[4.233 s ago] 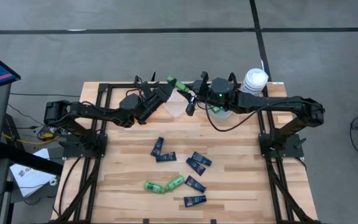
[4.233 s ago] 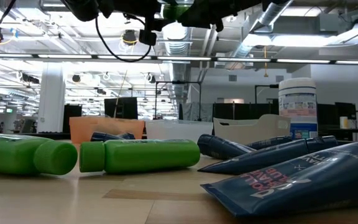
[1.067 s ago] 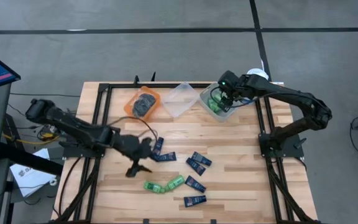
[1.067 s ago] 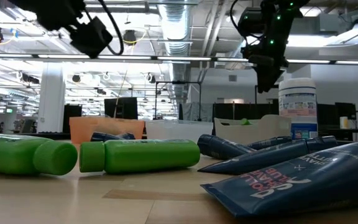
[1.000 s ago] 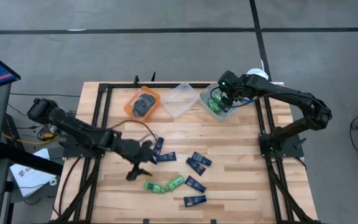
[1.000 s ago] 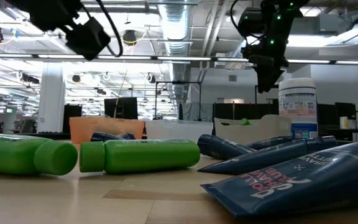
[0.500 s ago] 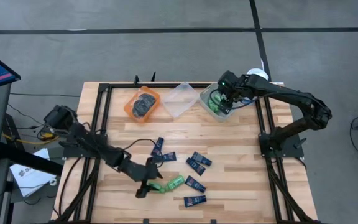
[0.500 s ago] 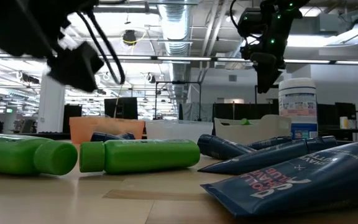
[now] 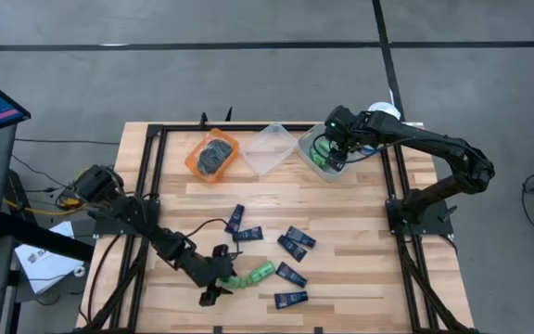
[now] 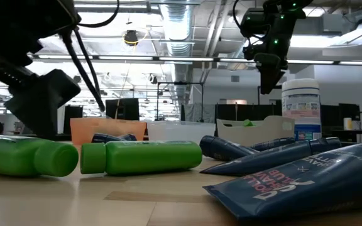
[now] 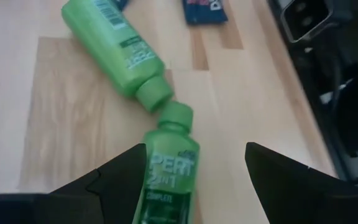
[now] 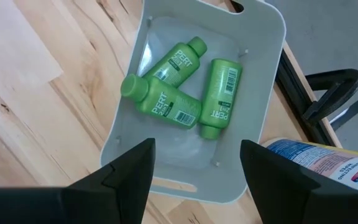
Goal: Pick & Place Travel size toiletries
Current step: Put the green shampoo into the gray bin
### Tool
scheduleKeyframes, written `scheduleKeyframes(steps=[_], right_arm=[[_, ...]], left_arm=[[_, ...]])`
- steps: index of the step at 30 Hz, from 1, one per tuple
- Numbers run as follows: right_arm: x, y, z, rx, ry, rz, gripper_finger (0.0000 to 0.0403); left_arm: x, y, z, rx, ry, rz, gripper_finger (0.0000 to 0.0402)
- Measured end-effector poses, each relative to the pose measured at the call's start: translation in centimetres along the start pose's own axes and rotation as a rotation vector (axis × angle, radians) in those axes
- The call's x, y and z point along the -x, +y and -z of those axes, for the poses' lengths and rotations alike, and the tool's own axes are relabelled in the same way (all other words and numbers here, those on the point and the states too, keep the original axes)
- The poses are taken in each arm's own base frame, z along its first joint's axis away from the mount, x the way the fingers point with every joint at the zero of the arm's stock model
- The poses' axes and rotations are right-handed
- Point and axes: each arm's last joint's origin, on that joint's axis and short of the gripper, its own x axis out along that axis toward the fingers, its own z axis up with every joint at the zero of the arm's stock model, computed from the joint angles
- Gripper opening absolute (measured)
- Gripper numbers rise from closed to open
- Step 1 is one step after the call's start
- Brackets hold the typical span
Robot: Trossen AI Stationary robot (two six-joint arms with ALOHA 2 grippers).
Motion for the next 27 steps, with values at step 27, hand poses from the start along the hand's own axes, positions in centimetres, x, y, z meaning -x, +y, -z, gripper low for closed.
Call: scheduleKeyframes(steps=[27], right_arm=[[0.0,0.0,0.1,0.001,0.007,-0.002,0.0227]], left_arm=[[-2.0,0.1,2.5,-0.031,0.047,-0.142,0.0193]])
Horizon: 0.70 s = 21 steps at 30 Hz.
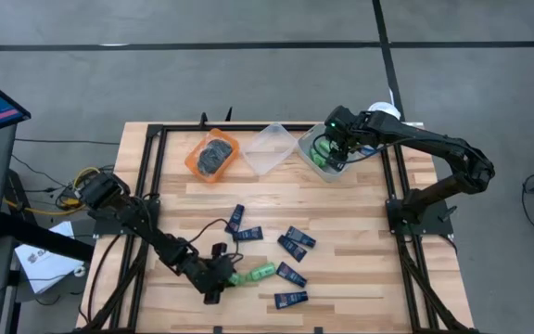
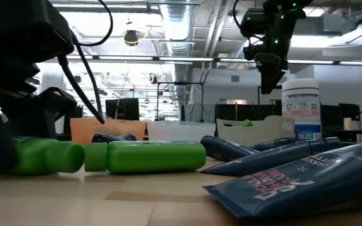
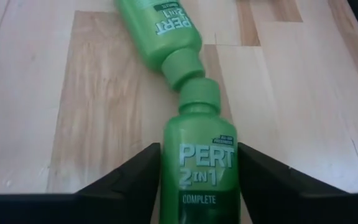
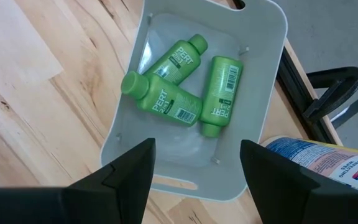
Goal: Pick & Place Travel size toiletries
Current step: Put the green shampoo into the gray bin
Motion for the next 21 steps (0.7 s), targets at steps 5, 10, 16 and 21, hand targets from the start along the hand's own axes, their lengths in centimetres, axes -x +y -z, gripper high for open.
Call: scheduleKeyframes(steps=[5,10,16,21], right_arm=[[0.0,0.1,0.0,0.0,-0.001,-0.02,0.0227],[0.0,0.3,-0.2,-0.003,-0.019,-0.119,0.0227],[0.2,1.2,-0.9,0.009,-0.096,-0.252,0.0227],[0.9,2.8,-2.2,0.018,-0.239,-0.433,0.0227]], left_arm=[[0.4,0.3,-0.6,0.069,-0.015,0.005,0.0172],[2.0,1.0,-1.6,0.146,-0.027,-0.016,0.0165],[5.2,2.6,-3.9,0.235,-0.109,-0.056,0.0165],[8.5,5.0,-7.0,0.258,-0.346,-0.206,0.0167]])
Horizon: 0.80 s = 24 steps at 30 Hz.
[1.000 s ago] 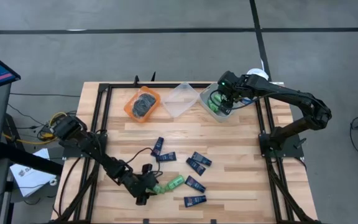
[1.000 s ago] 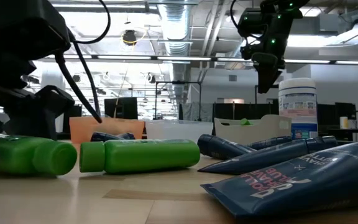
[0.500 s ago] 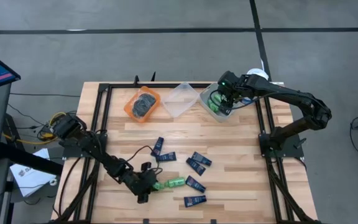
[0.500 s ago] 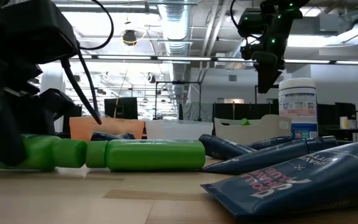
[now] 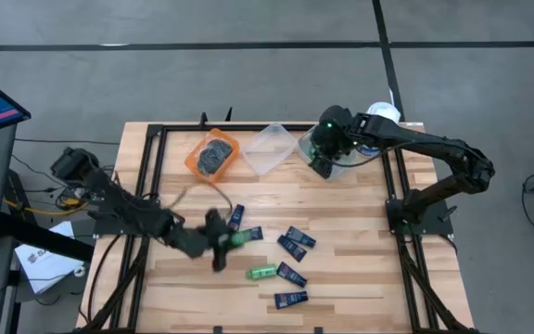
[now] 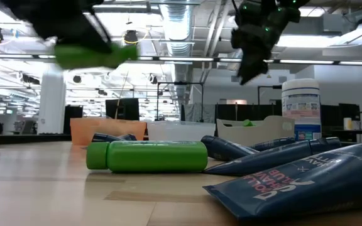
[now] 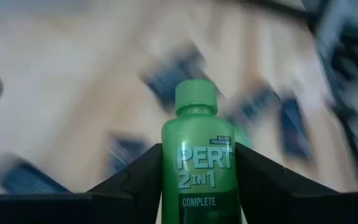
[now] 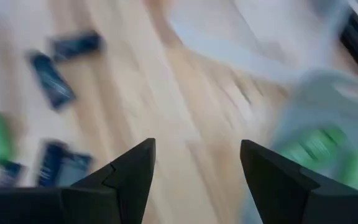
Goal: Pick & Place Travel size toiletries
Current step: Put the green shampoo into the gray bin
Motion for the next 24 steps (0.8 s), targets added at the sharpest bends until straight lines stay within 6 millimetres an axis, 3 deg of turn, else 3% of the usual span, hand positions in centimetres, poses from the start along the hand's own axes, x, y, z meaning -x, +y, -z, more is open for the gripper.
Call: scheduleKeyframes(steps=[6,14,18,24], right_arm=[[-0.1,2.6,-2.2,0.159,-0.225,-0.175,0.0227],[0.5,6.4,-4.1,0.428,-0.491,-0.242,0.0227],[0.7,8.3,-4.4,0.559,-0.578,-0.263,0.0227],[1.2,10.9,-4.5,0.746,-0.702,-0.278,0.0227]], left_arm=[[1.6,4.0,-4.9,0.147,-0.223,-0.147,0.017],[3.0,7.2,-9.8,0.329,-0.418,0.093,0.0171],[2.9,8.0,-11.0,0.42,-0.445,0.253,0.0171],[2.5,8.5,-11.1,0.498,-0.366,0.372,0.0171]])
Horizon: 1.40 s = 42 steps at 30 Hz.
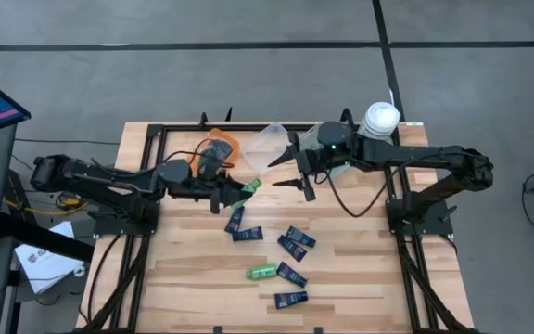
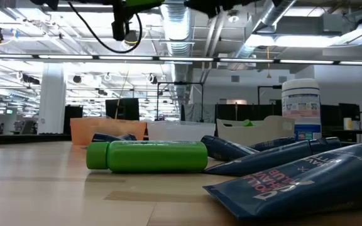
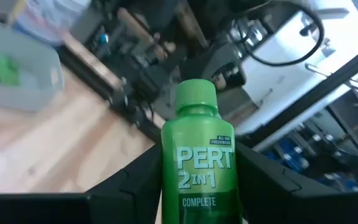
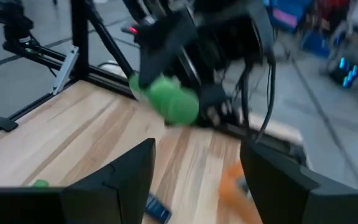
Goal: Pick & Place Travel size toiletries
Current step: Put the green shampoo into the gray bin
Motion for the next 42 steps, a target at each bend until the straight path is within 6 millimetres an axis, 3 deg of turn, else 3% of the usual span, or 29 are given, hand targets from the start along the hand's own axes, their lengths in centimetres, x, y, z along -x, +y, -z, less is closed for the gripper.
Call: scheduleKeyframes(steps=[10,19,26,37,42], right_arm=[[-0.8,2.6,-1.5,0.2,-0.081,-0.06,0.0227],[-0.8,2.7,-2.0,0.206,-0.118,-0.041,0.0227],[-0.9,3.1,-1.5,0.169,-0.064,-0.078,0.0227],[-0.9,3.3,-1.0,0.151,-0.011,-0.104,0.0225],[-0.9,3.2,-0.9,0.149,-0.009,-0.098,0.0195]], left_arm=[[-1.0,-0.1,0.2,0.037,-0.007,0.09,0.0171],[-2.9,0.4,1.0,0.082,0.053,0.116,0.0171],[-4.5,0.7,0.4,0.077,0.076,0.152,0.0171],[-4.8,1.0,0.1,0.076,0.078,0.162,0.0171],[-4.8,0.9,0.1,0.076,0.076,0.164,0.0171]])
